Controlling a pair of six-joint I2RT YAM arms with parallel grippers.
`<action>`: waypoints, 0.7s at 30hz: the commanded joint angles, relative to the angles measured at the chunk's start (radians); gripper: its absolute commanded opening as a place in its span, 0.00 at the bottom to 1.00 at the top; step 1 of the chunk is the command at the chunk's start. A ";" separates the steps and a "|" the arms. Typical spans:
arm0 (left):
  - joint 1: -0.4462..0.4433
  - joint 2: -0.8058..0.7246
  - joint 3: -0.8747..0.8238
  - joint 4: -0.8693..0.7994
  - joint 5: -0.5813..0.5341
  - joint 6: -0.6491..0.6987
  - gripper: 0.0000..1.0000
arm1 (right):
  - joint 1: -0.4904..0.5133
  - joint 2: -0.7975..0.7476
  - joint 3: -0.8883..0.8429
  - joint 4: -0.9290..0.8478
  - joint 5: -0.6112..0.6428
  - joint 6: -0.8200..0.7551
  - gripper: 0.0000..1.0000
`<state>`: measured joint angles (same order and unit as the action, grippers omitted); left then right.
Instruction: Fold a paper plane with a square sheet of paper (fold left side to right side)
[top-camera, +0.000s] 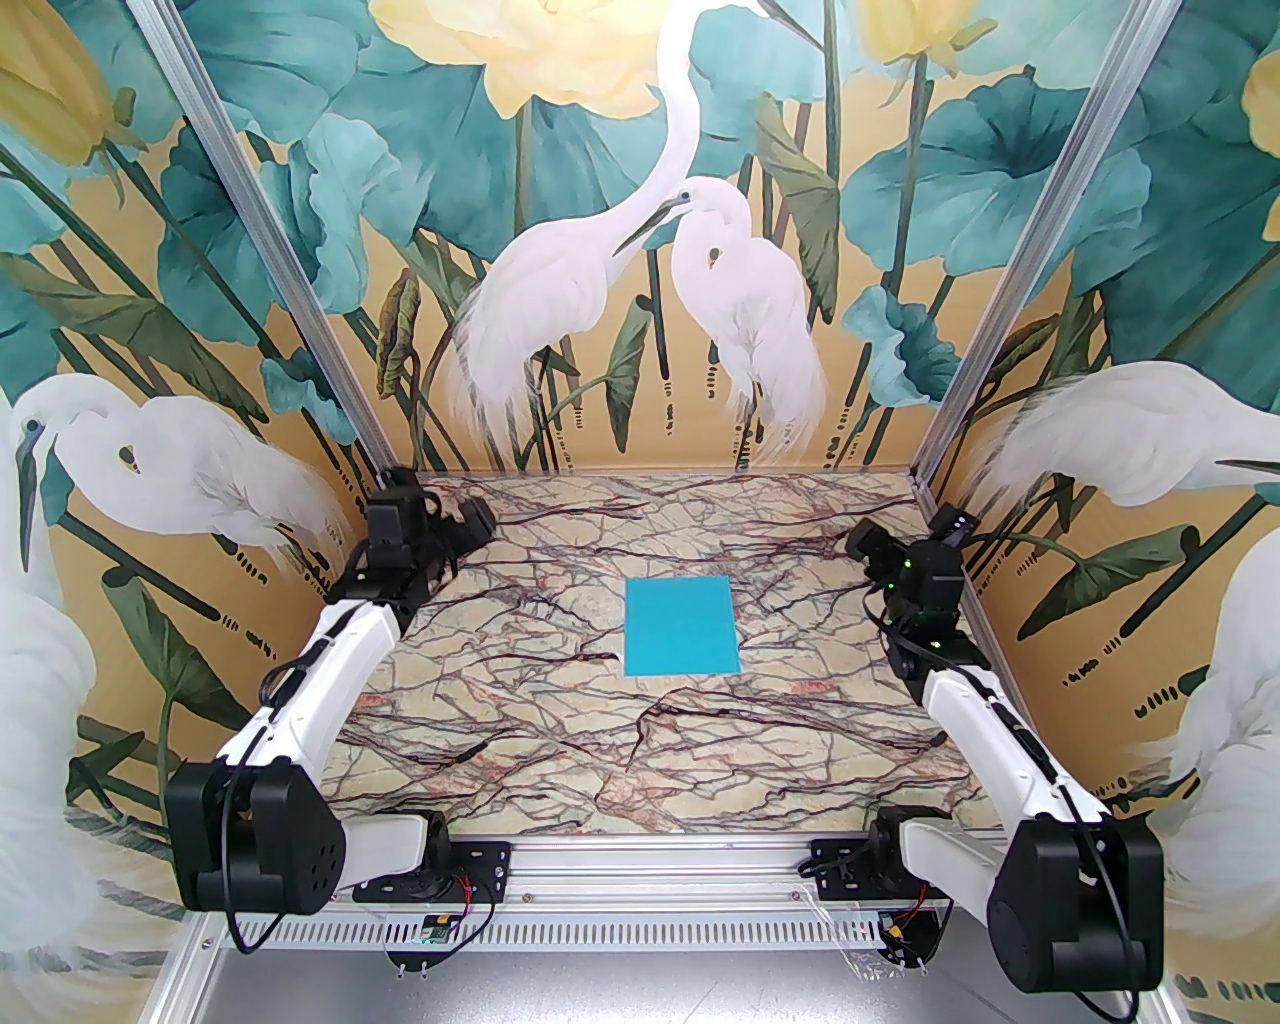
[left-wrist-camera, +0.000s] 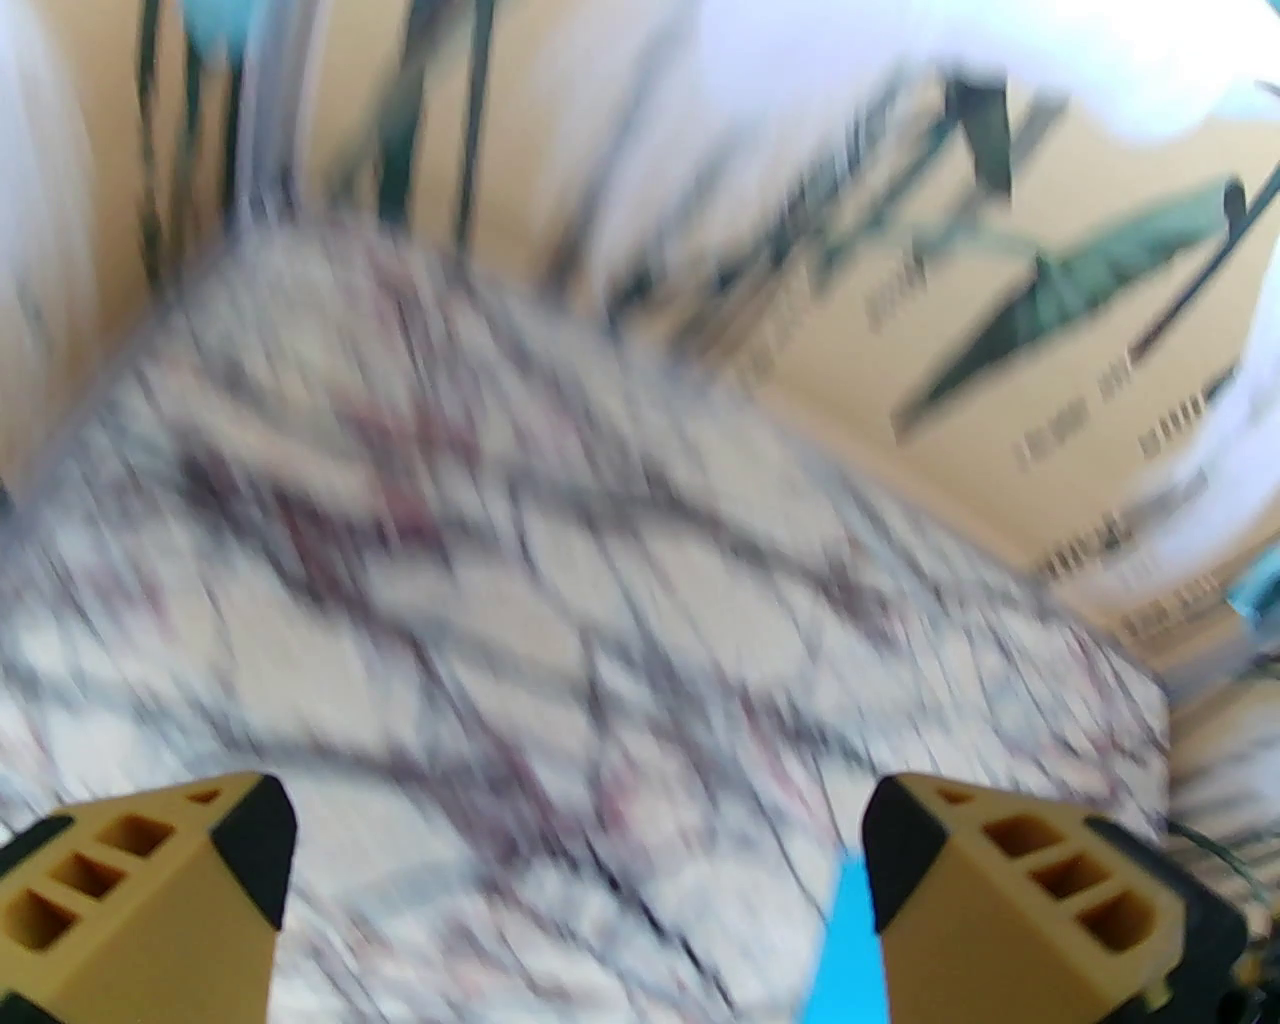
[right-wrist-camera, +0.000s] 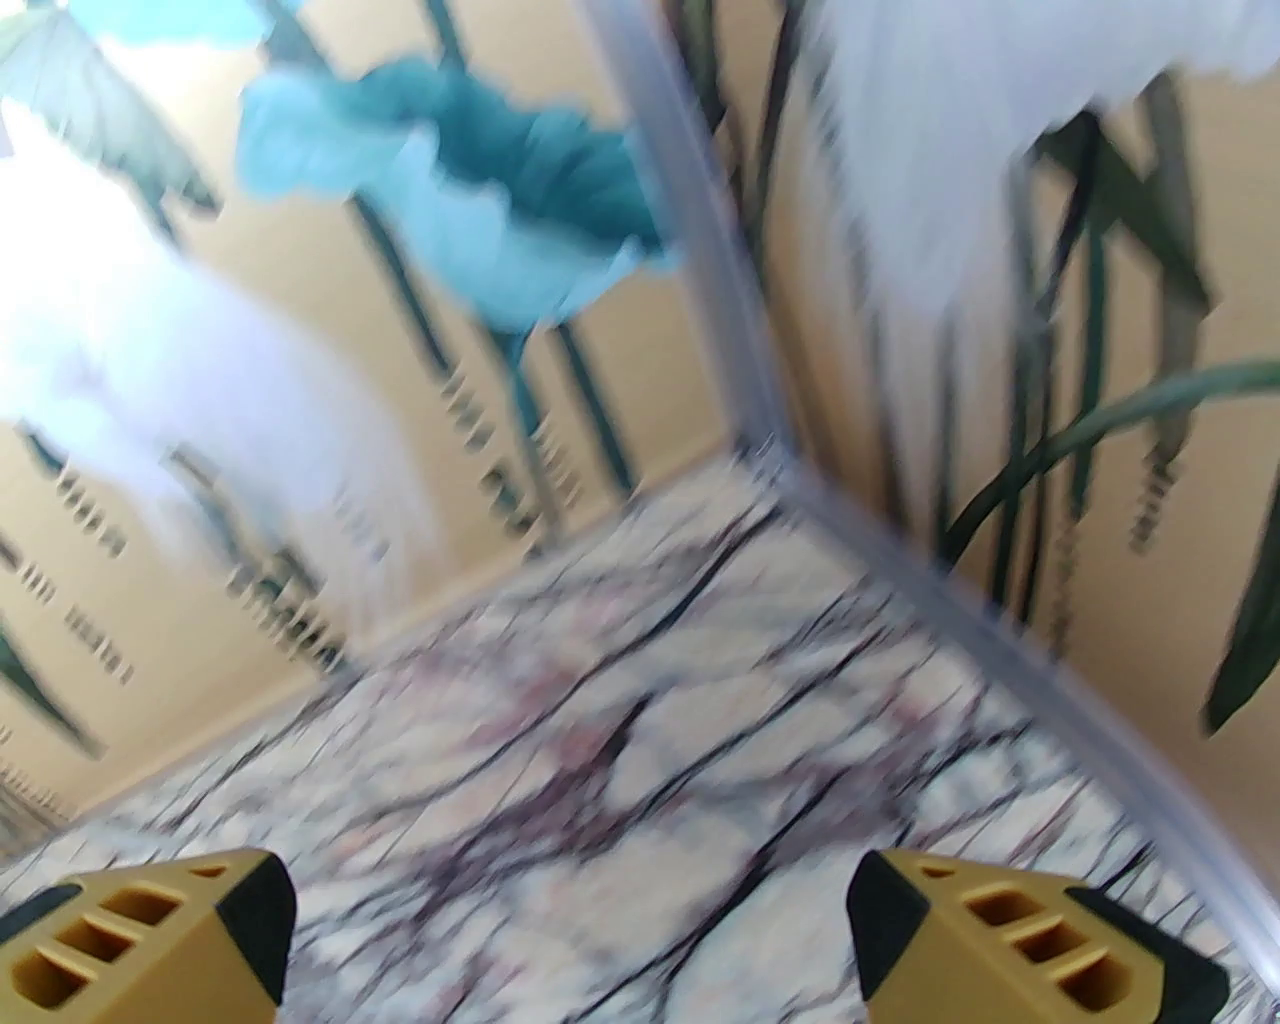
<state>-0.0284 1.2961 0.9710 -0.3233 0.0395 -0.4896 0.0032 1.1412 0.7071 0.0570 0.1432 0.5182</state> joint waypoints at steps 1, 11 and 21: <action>-0.067 -0.017 -0.066 -0.019 0.160 -0.172 0.99 | 0.086 0.045 0.080 -0.221 -0.145 0.007 0.99; -0.342 0.148 -0.053 0.023 0.146 -0.262 0.99 | 0.387 0.297 0.276 -0.522 -0.139 -0.005 0.93; -0.465 0.356 0.042 0.077 0.196 -0.282 0.88 | 0.417 0.467 0.252 -0.400 -0.256 0.050 0.00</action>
<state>-0.4839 1.6123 0.9672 -0.2901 0.1921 -0.7639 0.4187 1.5684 0.9497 -0.3584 -0.0841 0.5461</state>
